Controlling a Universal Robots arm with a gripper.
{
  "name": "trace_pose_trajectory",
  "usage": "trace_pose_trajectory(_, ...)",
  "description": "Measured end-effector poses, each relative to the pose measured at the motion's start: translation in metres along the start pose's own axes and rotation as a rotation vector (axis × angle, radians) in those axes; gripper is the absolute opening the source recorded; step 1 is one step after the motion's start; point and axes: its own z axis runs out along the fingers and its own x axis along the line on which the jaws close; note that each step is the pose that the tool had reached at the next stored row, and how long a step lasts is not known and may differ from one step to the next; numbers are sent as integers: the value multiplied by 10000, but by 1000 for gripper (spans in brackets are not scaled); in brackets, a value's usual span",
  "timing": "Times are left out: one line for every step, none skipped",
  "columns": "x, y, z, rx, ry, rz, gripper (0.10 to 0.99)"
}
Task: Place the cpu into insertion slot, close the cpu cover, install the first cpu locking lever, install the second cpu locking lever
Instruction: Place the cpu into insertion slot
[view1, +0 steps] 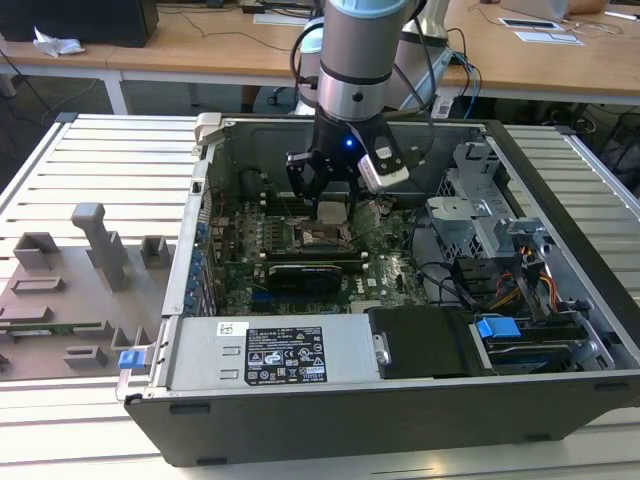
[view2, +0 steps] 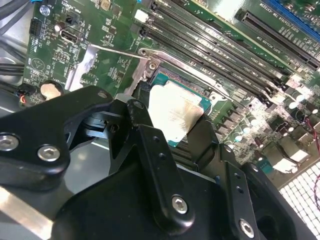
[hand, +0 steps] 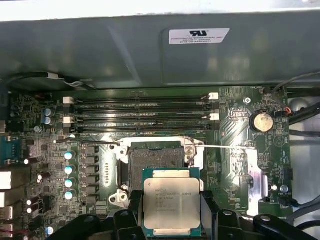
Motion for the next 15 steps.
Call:
trace_pose_trajectory(0,-1,16,0,0,0,541)
trace_pose_trajectory(-1,-1,30,-1,-1,0,541)
trace_pose_trajectory(-1,-2,42,-1,-1,0,541)
trace_pose_trajectory(-1,-3,52,0,-1,0,541)
trace_pose_trajectory(-1,-4,72,-1,-1,0,541)
trace_pose_trajectory(-2,-4,88,-1,0,0,541)
trace_pose_trajectory(-2,-5,98,-1,0,0,541)
trace_pose_trajectory(-2,-5,110,-1,-1,0,541)
trace_pose_trajectory(-2,-5,123,0,0,1,541)
trace_pose_trajectory(-2,-3,133,-1,-1,1,541)
trace_pose_trajectory(-2,0,154,0,-1,1,541)
trace_pose_trajectory(-2,3,163,0,-1,2,541)
trace_pose_trajectory(-2,10,169,9,0,2,541)
trace_pose_trajectory(-2,24,175,60,-2,1,541)
trace_pose_trajectory(-2,38,179,102,-3,2,541)
